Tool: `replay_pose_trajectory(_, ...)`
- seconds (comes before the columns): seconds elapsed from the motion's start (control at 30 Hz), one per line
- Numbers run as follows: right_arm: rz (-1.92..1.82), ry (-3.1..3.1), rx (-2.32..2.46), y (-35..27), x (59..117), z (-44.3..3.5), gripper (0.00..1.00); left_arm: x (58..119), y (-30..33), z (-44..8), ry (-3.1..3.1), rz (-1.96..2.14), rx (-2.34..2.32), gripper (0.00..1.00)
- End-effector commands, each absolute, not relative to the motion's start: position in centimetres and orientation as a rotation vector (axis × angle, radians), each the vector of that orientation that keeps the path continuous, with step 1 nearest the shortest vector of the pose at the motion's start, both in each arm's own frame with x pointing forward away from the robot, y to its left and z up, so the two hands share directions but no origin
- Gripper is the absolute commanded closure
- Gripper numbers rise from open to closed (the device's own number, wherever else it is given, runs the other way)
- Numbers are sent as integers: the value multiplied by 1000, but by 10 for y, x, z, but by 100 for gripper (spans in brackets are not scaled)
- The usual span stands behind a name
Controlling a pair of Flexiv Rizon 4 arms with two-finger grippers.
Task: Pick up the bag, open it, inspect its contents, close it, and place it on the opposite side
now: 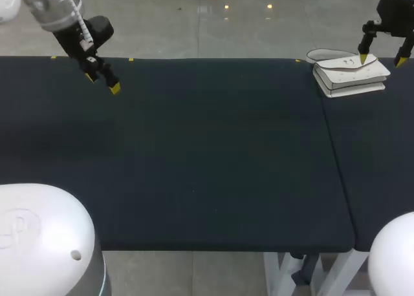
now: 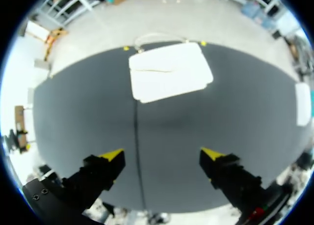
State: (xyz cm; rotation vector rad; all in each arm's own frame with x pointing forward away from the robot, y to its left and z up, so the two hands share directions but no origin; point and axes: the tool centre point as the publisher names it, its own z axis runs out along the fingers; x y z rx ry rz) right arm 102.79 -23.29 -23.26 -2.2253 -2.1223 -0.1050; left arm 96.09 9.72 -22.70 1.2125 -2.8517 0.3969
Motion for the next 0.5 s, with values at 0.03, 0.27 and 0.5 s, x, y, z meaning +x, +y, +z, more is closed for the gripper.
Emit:
replay_pose_trajectory(0.03,-184,-2084,-2210,-246,1032,-241,0,953,94,-238,-3054,728,572,0)
replay_pose_trajectory(0.27,-223,-2025,-2231,-263,1039,-251,0,943,83,-246,-3053,879,147,0)
replay_pose_trajectory(0.5,-259,-2009,-2237,-275,1049,-259,0,941,71,-252,-3000,952,-59,0)
